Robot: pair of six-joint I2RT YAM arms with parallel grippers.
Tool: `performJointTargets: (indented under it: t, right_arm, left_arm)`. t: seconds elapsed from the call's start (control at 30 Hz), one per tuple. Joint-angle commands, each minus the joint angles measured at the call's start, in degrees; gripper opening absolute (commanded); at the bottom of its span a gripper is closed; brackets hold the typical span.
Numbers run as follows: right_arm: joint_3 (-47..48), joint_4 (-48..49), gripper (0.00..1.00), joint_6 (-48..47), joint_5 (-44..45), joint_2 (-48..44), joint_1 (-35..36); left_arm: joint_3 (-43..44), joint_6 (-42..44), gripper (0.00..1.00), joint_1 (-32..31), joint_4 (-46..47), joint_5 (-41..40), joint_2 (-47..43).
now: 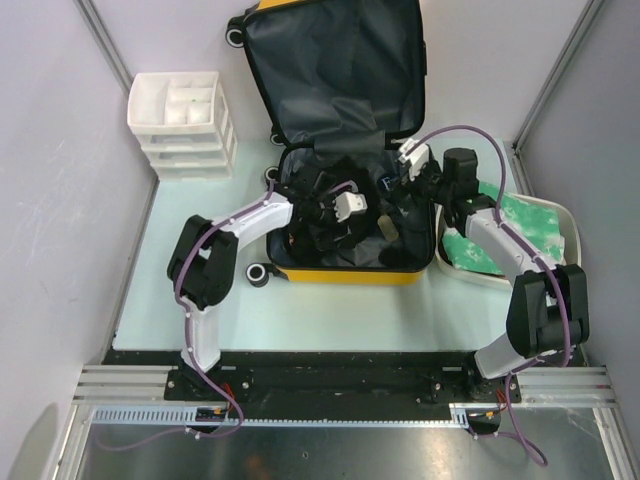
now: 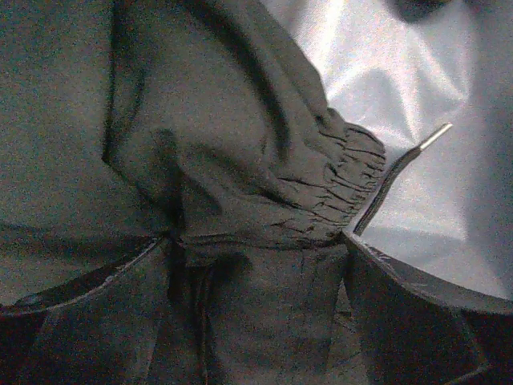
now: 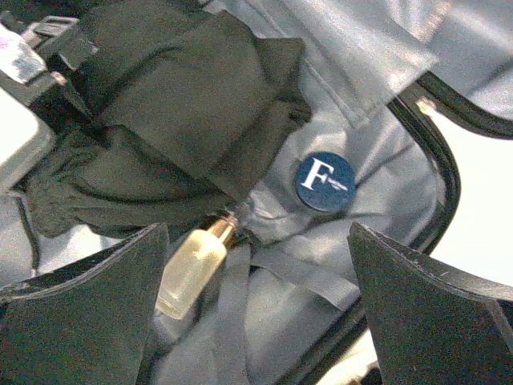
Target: Open, take out, and arrange the luggage
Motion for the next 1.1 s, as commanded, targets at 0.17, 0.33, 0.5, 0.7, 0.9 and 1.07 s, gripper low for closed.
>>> performJointTargets:
  t: [0.17,0.33,0.5,0.7,0.9,1.07]
  right_arm:
    - [0.2,-1.0,1.00,2.9,0.7,-3.7,-6.8]
    - [0.2,-2.0,1.00,3.1,0.4,-4.7,-8.0]
    - [0.2,-3.0,1.00,2.2,-0.9,-5.2,-8.0]
    - [0.2,-2.9,1.00,0.9,-2.8,-5.0,-7.7]
    - [0.2,-3.0,1.00,0.0,-3.7,-5.0,-6.4]
    - [0.2,-2.4,1.00,-0.5,-4.8,-5.1,-5.8]
  left_arm:
    - [4.4,-1.0,0.88,-2.1,-1.6,-6.8,5.7]
    - [5.8,-1.8,0.45,-2.0,-1.5,-9.6,6.6]
    - [5.1,-1.2,0.09,-1.4,-1.6,-3.9,0.3]
    - [6.7,-2.3,0.03,0.0,-2.0,-2.1,-5.1]
    - [9.6,-3.5,0.03,2.1,-3.6,0.2,-5.5]
    - [12.5,-5.6,0.00,4.0,-4.3,3.9,-4.8]
